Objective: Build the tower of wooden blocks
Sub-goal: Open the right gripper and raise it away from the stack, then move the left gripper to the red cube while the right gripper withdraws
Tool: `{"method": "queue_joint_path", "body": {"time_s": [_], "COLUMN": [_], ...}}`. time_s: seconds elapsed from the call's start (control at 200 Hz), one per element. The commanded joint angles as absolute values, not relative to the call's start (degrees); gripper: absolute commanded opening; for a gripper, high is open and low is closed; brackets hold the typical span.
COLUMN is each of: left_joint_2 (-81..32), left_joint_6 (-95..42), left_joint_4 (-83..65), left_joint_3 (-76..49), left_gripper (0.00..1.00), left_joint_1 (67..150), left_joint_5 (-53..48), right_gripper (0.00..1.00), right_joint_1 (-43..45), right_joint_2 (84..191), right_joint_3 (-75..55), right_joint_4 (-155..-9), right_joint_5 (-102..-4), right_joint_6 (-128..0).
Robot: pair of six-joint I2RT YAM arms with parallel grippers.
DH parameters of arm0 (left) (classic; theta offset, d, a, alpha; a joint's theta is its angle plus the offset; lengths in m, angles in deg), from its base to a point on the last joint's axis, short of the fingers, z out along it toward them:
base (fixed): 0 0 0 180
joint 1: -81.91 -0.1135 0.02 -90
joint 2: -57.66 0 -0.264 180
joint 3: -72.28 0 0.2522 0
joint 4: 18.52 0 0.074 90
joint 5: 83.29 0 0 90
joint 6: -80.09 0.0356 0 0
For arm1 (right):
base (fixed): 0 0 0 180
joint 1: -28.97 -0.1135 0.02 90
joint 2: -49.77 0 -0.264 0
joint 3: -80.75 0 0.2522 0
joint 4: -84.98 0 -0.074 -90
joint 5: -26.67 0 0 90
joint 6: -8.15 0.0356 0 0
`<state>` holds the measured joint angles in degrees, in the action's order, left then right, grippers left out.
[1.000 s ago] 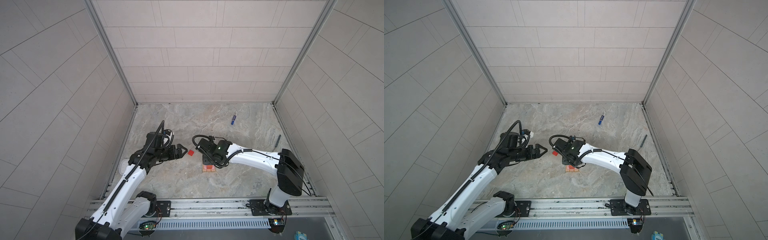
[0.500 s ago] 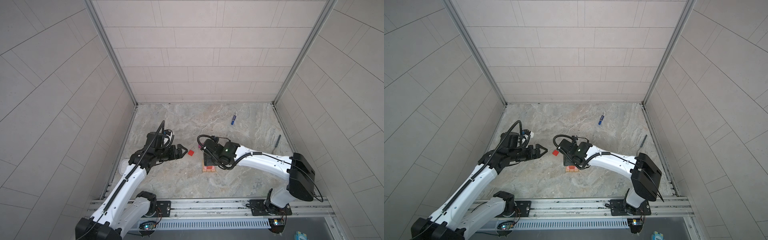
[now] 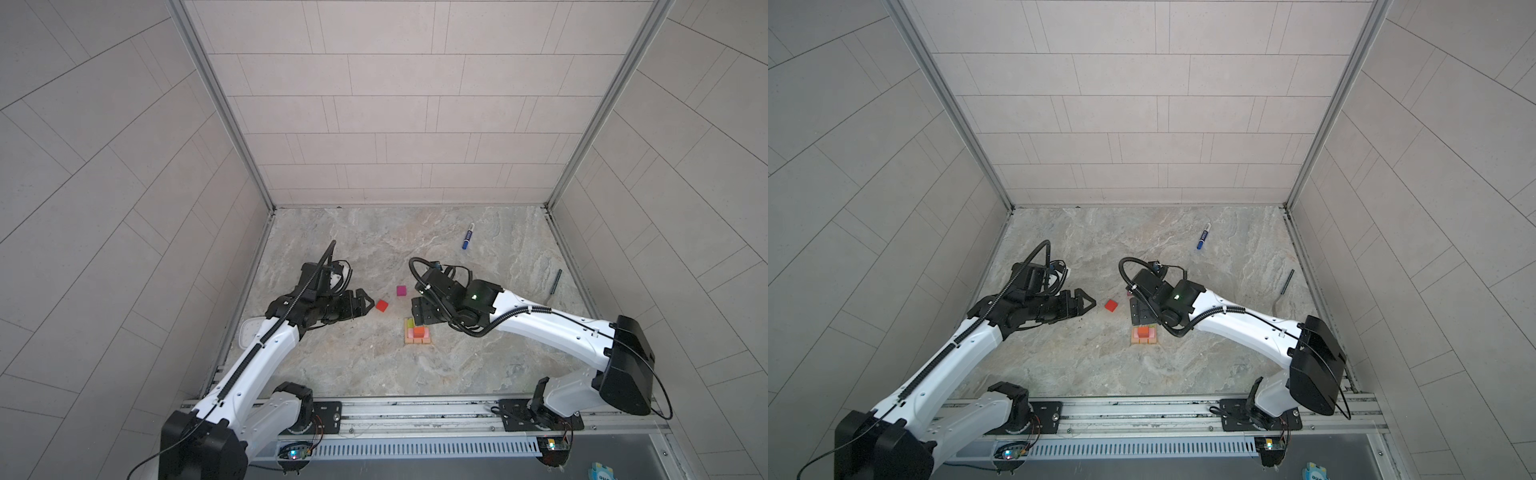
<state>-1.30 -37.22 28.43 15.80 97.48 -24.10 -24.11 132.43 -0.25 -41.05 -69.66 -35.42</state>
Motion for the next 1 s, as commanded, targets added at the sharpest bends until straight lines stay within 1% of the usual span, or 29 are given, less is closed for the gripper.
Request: {"method": "queue_joint_path", "body": {"time_s": [0.0,0.1,0.225,0.305,0.38,0.61,0.756,0.866,0.996], "left_joint_2": [-2.89,-5.50,-10.53,-14.18,-17.51,-28.52,-32.71,-36.48,-39.67], "left_joint_6": [-36.46,-35.48,-33.65,-31.95,-29.35,-21.41,-17.43,-14.38,-12.39], "left_joint_4": [31.13,33.11,37.26,39.65,42.59,48.68,49.47,51.60,51.24], "left_joint_3": [13.75,11.49,7.13,3.49,-0.45,-11.25,-13.79,-17.33,-19.40], "left_gripper": [0.87,0.86,0.86,0.84,0.82,0.80,0.80,0.80,0.79], "left_joint_1": [98.09,99.07,100.27,101.08,102.30,103.18,103.43,104.70,106.62], "left_joint_5": [-21.17,-19.70,-15.78,-16.29,-14.70,-14.42,-13.92,-8.59,-7.71], "right_gripper": [0.92,0.92,0.92,0.92,0.92,0.92,0.92,0.92,0.92], "right_joint_1": [-23.27,-21.54,-17.98,-16.17,-14.97,-10.82,-8.53,-7.24,-6.08], "right_joint_2": [129.41,126.95,123.78,121.84,120.30,116.33,114.05,113.06,113.31], "right_joint_3": [1.06,2.37,4.64,6.13,7.37,10.44,11.91,13.36,14.24], "right_joint_4": [-41.30,-41.77,-43.00,-43.81,-44.47,-44.95,-45.18,-46.30,-46.96], "right_joint_5": [-72.06,-71.73,-68.92,-67.51,-66.82,-63.45,-61.60,-60.22,-58.61], "right_joint_6": [-40.78,-42.81,-44.14,-45.08,-46.24,-47.98,-48.77,-48.98,-49.19]}}
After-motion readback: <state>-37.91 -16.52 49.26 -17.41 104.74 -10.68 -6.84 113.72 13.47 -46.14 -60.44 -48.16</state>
